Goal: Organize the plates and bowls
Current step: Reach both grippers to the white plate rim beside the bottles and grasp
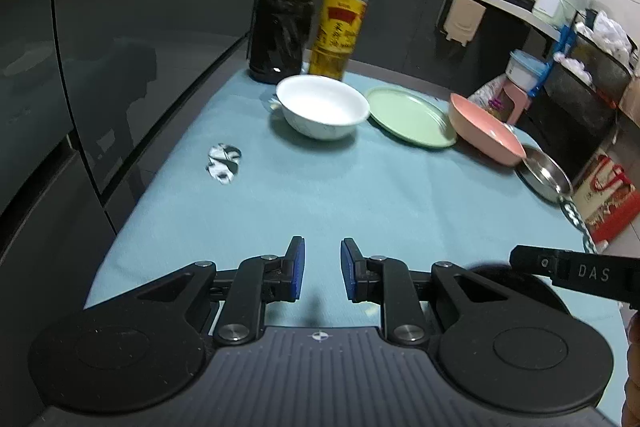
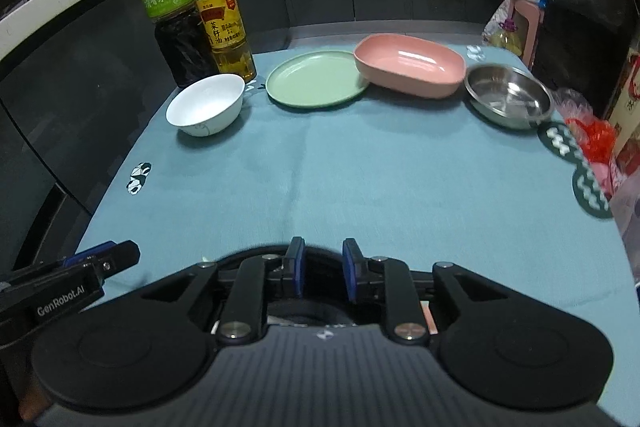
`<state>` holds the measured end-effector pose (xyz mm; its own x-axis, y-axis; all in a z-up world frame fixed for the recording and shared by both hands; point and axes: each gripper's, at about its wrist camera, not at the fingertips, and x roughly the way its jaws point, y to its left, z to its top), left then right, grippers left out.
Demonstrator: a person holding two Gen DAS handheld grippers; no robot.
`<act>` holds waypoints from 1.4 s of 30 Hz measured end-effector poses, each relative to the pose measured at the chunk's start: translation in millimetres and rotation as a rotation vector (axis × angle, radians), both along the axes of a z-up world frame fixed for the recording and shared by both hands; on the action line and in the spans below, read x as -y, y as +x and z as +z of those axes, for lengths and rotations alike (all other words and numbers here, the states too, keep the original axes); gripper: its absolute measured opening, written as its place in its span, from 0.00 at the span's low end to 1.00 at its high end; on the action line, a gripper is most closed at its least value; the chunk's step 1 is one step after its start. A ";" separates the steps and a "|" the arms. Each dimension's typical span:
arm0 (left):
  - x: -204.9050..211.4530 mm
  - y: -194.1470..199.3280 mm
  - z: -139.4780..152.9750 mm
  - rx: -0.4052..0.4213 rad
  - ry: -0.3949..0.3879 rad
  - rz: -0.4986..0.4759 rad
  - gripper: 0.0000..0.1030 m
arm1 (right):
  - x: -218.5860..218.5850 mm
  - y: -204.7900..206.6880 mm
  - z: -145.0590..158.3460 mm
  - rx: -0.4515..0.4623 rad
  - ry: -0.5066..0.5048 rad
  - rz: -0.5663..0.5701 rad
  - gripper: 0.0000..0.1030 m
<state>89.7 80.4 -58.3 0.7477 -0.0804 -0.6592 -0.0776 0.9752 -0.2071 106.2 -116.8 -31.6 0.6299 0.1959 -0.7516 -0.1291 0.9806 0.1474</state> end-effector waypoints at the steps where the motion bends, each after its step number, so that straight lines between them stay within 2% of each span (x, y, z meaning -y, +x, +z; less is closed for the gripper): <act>1: -2.3 3.3 1.2 0.004 0.001 0.008 0.18 | -2.8 2.7 1.4 0.003 -0.005 0.005 0.18; 17: -37.0 55.8 19.1 0.030 0.049 0.098 0.19 | -42.1 47.5 23.6 0.005 -0.023 0.076 0.19; 19: -41.0 62.7 20.8 0.028 0.044 0.113 0.19 | -44.5 54.4 25.9 -0.008 0.017 0.091 0.24; 20: -42.8 65.9 21.4 0.029 0.038 0.115 0.19 | -44.8 57.9 27.1 -0.019 0.039 0.090 0.31; 22: -46.1 71.1 22.1 0.028 0.025 0.122 0.20 | -46.8 64.2 28.6 -0.030 0.070 0.081 0.35; 30: -47.4 91.9 20.2 0.022 0.004 0.129 0.24 | -66.4 87.0 26.1 -0.036 0.017 0.074 0.35; 42: -48.1 130.8 16.6 0.015 -0.015 0.132 0.25 | -73.8 122.0 13.8 -0.091 0.049 0.048 0.35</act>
